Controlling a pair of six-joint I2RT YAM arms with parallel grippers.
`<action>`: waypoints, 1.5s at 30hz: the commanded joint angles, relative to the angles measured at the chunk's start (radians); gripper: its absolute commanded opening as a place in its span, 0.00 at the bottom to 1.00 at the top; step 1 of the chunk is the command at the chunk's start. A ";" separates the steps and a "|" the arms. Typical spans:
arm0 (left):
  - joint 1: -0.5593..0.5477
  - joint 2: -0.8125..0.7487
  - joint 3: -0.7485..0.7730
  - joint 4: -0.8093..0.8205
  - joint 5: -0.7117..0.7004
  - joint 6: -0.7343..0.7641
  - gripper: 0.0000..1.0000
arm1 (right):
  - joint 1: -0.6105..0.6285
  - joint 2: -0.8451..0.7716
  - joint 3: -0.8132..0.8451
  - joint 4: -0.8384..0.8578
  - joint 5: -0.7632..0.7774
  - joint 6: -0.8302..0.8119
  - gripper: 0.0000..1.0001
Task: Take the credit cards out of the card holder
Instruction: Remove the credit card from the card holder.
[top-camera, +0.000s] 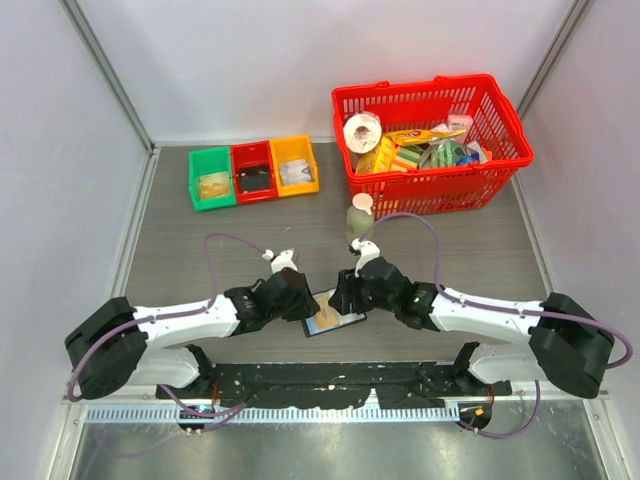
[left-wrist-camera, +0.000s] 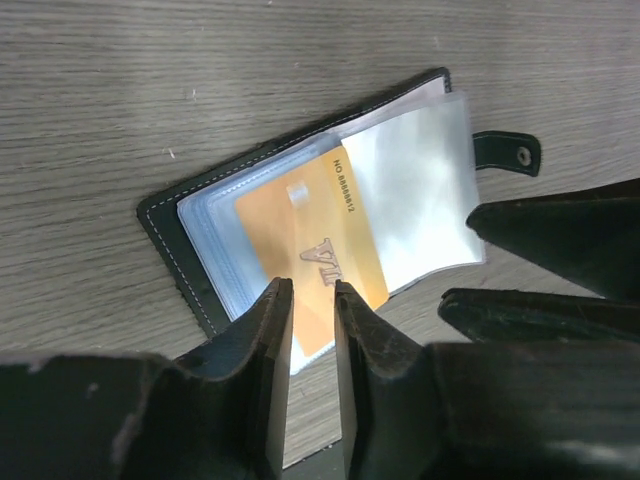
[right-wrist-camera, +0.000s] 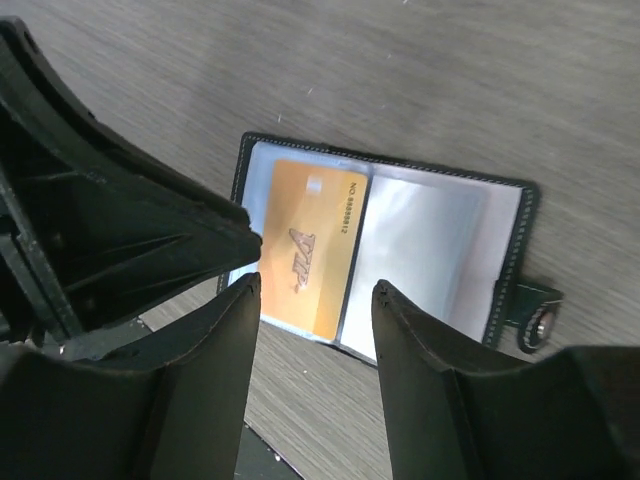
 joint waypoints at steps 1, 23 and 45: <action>-0.003 0.039 -0.028 0.078 0.000 -0.021 0.24 | -0.035 0.040 -0.099 0.268 -0.137 0.099 0.52; 0.000 0.098 -0.117 0.094 -0.048 -0.100 0.07 | -0.191 0.275 -0.345 0.891 -0.418 0.303 0.13; 0.074 -0.092 -0.017 0.000 0.038 0.098 0.41 | -0.342 -0.382 -0.152 -0.100 -0.353 -0.072 0.01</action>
